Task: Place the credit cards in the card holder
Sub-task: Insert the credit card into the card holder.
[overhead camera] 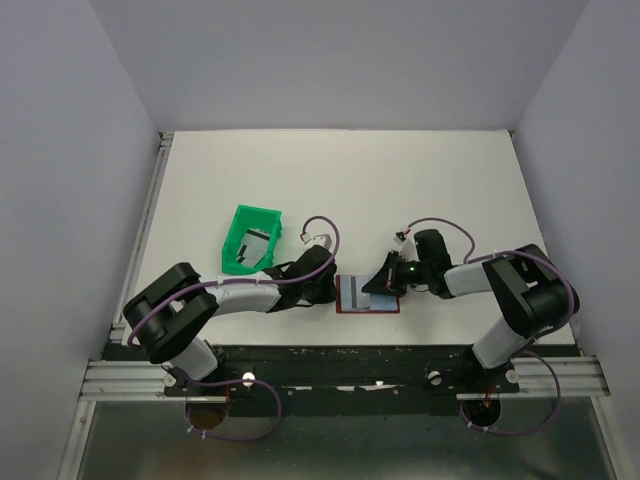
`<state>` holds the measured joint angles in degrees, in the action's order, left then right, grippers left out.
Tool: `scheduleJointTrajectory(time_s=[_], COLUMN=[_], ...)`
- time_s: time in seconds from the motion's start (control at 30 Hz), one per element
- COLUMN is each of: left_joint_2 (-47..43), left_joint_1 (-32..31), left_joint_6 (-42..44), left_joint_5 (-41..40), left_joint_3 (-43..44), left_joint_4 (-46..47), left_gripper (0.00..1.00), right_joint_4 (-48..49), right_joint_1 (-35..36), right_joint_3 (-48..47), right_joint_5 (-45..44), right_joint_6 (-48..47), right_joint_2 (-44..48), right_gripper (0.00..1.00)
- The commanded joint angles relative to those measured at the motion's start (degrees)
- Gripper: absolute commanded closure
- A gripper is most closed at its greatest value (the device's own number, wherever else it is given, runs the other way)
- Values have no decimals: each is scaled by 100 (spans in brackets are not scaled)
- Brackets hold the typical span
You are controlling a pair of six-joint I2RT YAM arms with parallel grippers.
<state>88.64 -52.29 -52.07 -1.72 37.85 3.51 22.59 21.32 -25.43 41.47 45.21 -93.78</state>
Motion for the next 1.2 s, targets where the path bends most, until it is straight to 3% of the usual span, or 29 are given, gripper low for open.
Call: scheduleJointTrajectory(time_s=[0.0,0.3,0.37,0.43,0.5,0.6,0.73,1.03,1.17], left_joint_2=[303,277,259,233,233,259,268,294,320], left_joint_1=[-35,-35,-35,-35,-35,-35,-35,-35,-35], left_joint_6=[57,48,48,48,48,40,31,75,92], left_joint_5=[172,163,171,163,163,163,171,163,172], left_joint_3=[-67,-84,-93,-111,-128,-146,-164,-93,-76], left_joint_4=[-386,-377,-377,-386,-386,-377,-210,-245,-245], left_gripper=[100,100,100,100,100,100,100,100,100], right_joint_4=[35,18,-349,-815,-1342,-2107,-2969,-3454,-3384], right_joint_1=[276,592,592,584,592,601,592,592,584], right_joint_3=[82,21,-23,-120,-260,-515,-752,-841,-797], right_joint_5=[-297,-473,-578,-710,-868,-1149,-1571,-1976,-1994], right_joint_6=[58,207,76,-126,-337,-670,-979,-1128,-1111], right_joint_2=[-220,-98,148,464,754,1141,1423,1397,1459], right_gripper=[100,95,87,67,57,50,48,50,60])
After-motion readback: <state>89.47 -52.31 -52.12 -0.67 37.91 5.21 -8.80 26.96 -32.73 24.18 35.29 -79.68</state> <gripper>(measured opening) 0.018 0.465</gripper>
